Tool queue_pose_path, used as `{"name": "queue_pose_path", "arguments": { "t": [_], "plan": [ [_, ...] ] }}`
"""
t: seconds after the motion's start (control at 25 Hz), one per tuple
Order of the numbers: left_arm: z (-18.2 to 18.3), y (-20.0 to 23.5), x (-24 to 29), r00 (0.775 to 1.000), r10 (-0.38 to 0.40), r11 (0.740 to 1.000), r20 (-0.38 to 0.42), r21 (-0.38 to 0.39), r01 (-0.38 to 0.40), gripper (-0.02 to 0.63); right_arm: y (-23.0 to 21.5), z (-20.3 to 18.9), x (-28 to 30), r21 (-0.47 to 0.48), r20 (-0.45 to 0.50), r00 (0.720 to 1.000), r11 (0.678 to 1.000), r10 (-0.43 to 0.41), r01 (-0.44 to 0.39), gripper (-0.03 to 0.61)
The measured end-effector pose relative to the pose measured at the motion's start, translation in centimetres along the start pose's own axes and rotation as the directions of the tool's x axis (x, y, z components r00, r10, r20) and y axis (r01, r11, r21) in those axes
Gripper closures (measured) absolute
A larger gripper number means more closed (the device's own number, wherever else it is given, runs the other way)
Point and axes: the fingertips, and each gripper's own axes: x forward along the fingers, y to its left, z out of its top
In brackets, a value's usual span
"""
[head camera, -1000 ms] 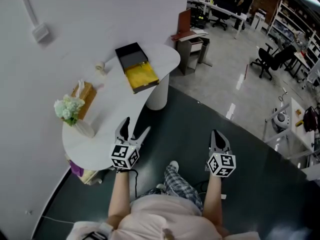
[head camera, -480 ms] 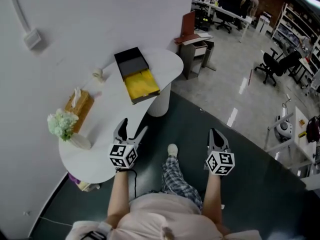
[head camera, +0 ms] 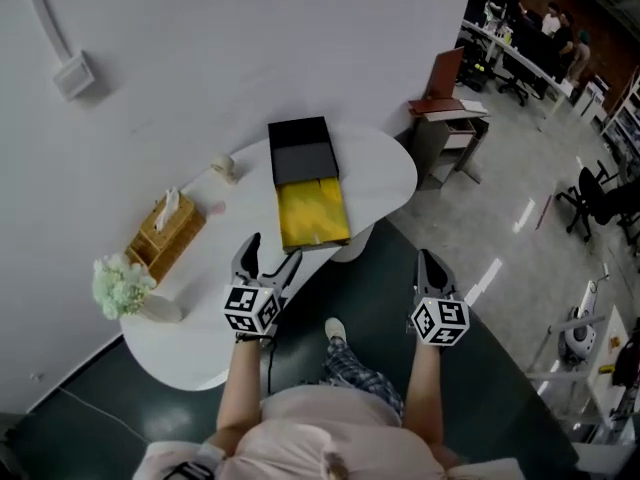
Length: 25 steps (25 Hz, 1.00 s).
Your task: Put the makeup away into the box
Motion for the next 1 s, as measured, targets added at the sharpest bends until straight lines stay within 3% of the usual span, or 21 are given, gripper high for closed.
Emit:
{"name": "queue_pose_path", "arguments": {
  "t": [0.36,0.72,1.0],
  "plan": [
    [2.1,7.2,6.0,0.977,0.213,0.977,0.029,-0.036,-0.212,0.219,2.1,2.8,16.6,-0.047,-0.043,0.967,0.966,0.252,-0.254,0.563],
    [2.1,12.3,5.0,0.921,0.39,0.919,0.0,-0.056,-0.389,0.219,10.3,3.7,25.7,-0.068,-0.101,0.865,0.864,0.492,-0.499,0.563],
    [1.6,16.1,3.1,0.882,0.47,0.879,-0.035,-0.066,-0.471,0.219,17.3,3.7,28.4,-0.061,-0.124,0.791,0.791,0.599,-0.608,0.563]
  ]
}}
